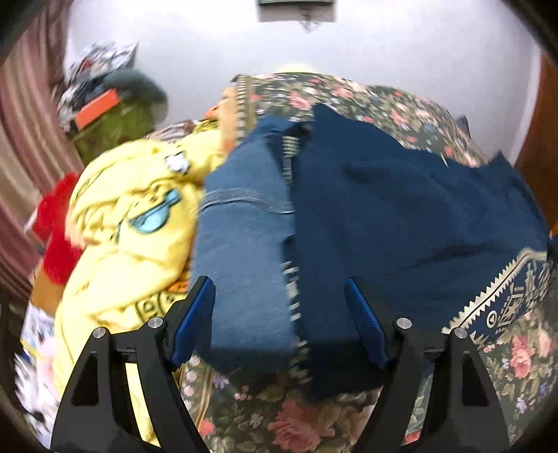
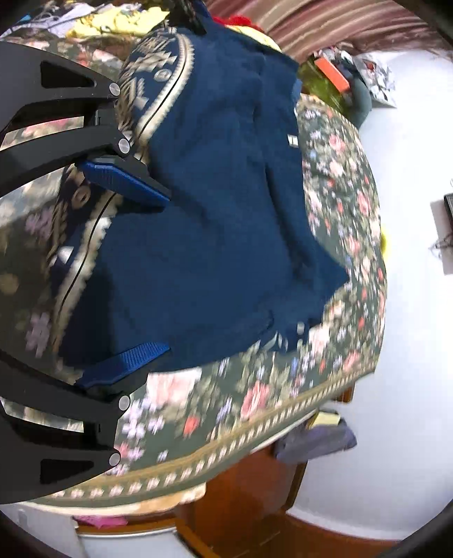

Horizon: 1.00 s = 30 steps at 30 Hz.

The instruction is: Fold large clothes

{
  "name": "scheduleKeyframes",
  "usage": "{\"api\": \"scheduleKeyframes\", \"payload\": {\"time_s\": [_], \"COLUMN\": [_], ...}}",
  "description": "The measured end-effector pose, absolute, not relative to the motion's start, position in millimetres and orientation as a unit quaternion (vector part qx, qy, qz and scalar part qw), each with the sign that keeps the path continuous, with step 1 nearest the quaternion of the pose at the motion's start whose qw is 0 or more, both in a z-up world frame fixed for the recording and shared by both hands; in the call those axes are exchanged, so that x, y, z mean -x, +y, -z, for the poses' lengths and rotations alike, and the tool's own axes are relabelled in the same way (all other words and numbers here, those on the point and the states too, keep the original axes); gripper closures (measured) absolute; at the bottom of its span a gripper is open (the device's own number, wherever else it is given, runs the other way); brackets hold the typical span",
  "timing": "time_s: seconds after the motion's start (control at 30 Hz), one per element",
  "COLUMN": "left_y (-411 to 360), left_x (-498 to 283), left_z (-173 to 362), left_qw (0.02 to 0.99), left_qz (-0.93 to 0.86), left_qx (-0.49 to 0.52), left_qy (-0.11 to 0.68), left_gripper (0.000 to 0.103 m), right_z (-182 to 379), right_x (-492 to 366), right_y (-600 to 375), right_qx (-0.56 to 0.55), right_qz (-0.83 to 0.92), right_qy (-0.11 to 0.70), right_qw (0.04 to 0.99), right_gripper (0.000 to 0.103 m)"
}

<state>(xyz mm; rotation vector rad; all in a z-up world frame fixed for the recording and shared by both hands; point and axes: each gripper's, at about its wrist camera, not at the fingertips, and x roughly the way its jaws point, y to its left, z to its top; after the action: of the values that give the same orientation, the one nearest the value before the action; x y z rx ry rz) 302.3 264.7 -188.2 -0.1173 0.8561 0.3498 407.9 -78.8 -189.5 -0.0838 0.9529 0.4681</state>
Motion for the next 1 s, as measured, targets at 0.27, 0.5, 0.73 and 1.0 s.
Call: {"api": "scheduleKeyframes", "payload": {"time_s": [0.27,0.5,0.73,1.0], "left_y": [287.1,295.9,275.5,257.1], "left_x": [-259.9,-229.5,-238.9,-281.0], "left_z": [177.7,172.3,210.3,240.6], "left_qw": [0.889,0.886,0.856,0.806], "left_qz": [-0.203,-0.190,-0.078,0.005], "left_qx": [0.113,0.201,0.326,0.438], "left_qy": [0.395,0.372,0.392,0.398], "left_gripper": [0.023,0.023,0.023,0.024], "right_z": [195.5,173.0,160.3,167.5], "right_x": [-404.0,-384.0,-369.5,-360.0], "right_y": [-124.6,-136.3,-118.6,-96.2], "right_qx": [0.032,0.024,0.018,0.046], "right_qz": [-0.150,-0.157,-0.193,-0.214], "right_qy": [0.482,0.461,0.445,0.452], "right_qw": [0.863,0.873,0.874,0.865], "right_gripper": [0.026,0.026,0.026,0.026]}}
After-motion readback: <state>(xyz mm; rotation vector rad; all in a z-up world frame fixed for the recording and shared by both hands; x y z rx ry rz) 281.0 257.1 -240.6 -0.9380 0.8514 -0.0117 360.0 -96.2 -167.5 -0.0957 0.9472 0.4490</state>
